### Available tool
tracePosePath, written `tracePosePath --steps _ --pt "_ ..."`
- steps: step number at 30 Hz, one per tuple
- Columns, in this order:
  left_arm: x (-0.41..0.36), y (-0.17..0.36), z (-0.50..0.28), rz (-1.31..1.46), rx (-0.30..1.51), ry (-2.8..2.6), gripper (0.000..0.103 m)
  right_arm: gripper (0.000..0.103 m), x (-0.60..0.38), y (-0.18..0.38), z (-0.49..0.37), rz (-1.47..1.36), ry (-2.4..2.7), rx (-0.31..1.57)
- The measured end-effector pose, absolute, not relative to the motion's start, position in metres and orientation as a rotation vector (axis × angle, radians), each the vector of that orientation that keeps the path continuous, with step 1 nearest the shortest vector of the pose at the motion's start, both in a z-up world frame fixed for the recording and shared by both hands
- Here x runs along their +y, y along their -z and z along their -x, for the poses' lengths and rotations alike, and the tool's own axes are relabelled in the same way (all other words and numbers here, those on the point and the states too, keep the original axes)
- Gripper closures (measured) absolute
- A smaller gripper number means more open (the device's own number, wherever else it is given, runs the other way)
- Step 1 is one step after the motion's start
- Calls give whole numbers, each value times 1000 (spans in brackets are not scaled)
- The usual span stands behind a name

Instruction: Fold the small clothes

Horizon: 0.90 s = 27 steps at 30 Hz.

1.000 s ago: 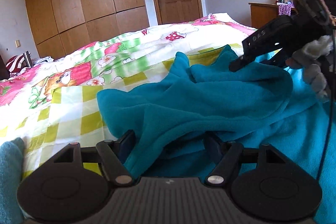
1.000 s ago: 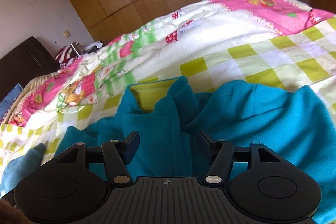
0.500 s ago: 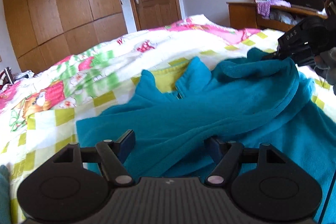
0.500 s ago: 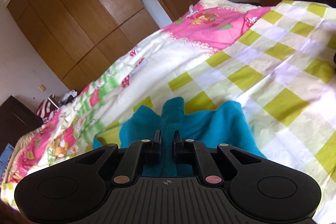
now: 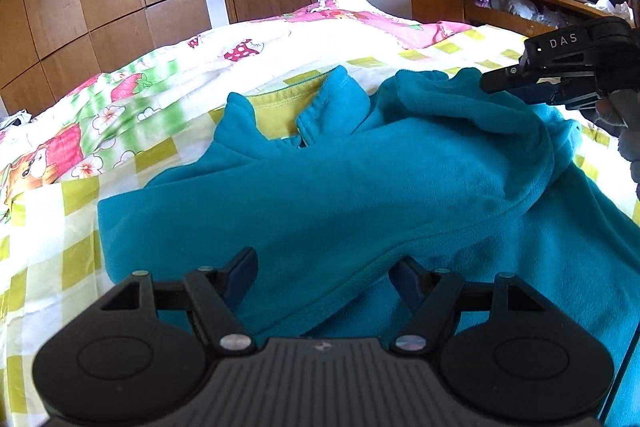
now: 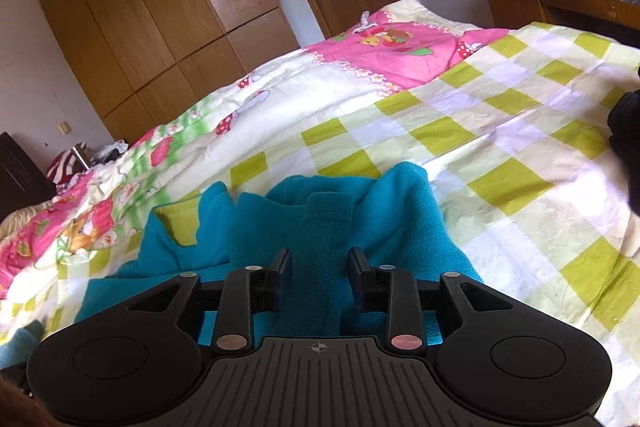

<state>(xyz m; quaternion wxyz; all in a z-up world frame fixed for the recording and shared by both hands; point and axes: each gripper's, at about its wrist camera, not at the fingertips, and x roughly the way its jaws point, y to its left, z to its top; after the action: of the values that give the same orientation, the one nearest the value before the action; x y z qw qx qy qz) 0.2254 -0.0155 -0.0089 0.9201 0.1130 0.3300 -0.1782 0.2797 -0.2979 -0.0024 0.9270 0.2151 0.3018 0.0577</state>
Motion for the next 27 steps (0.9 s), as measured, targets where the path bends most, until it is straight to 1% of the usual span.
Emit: tracePosePath --steps 1,3,5,6,10,13,14,17,20,22,23,24,25,27 --pt "-16 8 -228 -232 676 368 19 63 -300 3 -284 -468 -137 624" --pt "-19 7 -229 -239 676 363 19 63 -300 10 -299 -505 -166 686" --pt "-19 5 -228 -239 674 364 19 72 -303 19 -307 -552 -150 732" --pt "-17 3 -226 -238 671 369 19 87 -306 21 -306 -579 -152 736" --pt "-10 -6 -214 -230 661 390 19 94 -328 11 -286 -663 -76 645" --pt "-8 -13 -209 -198 651 422 19 94 -351 -6 -266 -701 19 502" --pt "-9 -15 -209 -188 640 426 19 94 -353 -8 -265 -679 26 497" --pt "-14 -25 -213 -138 592 441 19 94 -339 -2 -268 -576 20 573" --pt "-18 -28 -224 -84 555 433 17 94 -325 -2 -262 -483 33 560" --pt "-25 -18 -240 -52 583 427 16 94 -323 -1 -260 -451 62 555" --pt "-31 -9 -249 -55 626 440 15 94 -324 -1 -259 -449 66 555" --pt "-38 2 -257 -73 661 432 15 93 -326 0 -259 -451 75 556" --pt "-48 14 -263 -117 693 409 15 89 -330 1 -257 -459 89 555" --pt "-61 30 -267 -161 712 380 15 89 -336 3 -252 -494 89 543"
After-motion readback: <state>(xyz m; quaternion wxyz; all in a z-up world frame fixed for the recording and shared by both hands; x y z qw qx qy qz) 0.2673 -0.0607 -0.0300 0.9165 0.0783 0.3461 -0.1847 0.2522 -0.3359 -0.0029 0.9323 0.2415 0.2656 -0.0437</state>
